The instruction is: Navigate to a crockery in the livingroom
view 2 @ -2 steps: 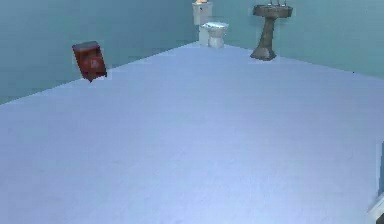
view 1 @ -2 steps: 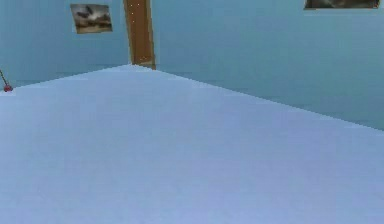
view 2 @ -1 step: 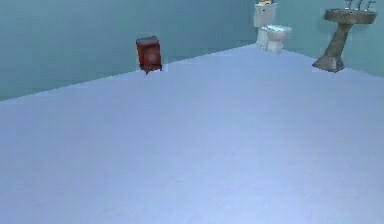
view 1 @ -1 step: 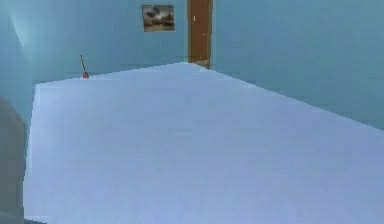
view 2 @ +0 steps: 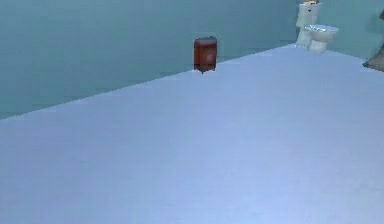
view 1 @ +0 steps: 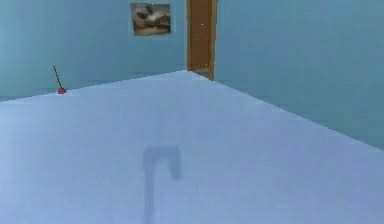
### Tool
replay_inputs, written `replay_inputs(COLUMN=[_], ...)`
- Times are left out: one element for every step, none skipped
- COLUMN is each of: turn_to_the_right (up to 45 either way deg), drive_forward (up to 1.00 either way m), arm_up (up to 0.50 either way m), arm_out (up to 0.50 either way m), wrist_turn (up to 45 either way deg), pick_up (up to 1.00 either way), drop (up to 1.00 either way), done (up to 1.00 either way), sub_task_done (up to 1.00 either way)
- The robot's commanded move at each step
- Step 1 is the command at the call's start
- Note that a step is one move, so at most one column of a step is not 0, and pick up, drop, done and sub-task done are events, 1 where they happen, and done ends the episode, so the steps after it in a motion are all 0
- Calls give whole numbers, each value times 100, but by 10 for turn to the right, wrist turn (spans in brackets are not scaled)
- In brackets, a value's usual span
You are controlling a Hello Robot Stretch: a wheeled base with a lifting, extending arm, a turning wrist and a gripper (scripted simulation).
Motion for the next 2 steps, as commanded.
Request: replay_inputs(turn_to_the_right=[0, 0], drive_forward=[100, 100], arm_up=[0, 0], arm_out=[0, 0], wrist_turn=[0, 0], pick_up=[0, 0], drop=[0, 0], done=[0, 0], sub_task_done=[0, 0])
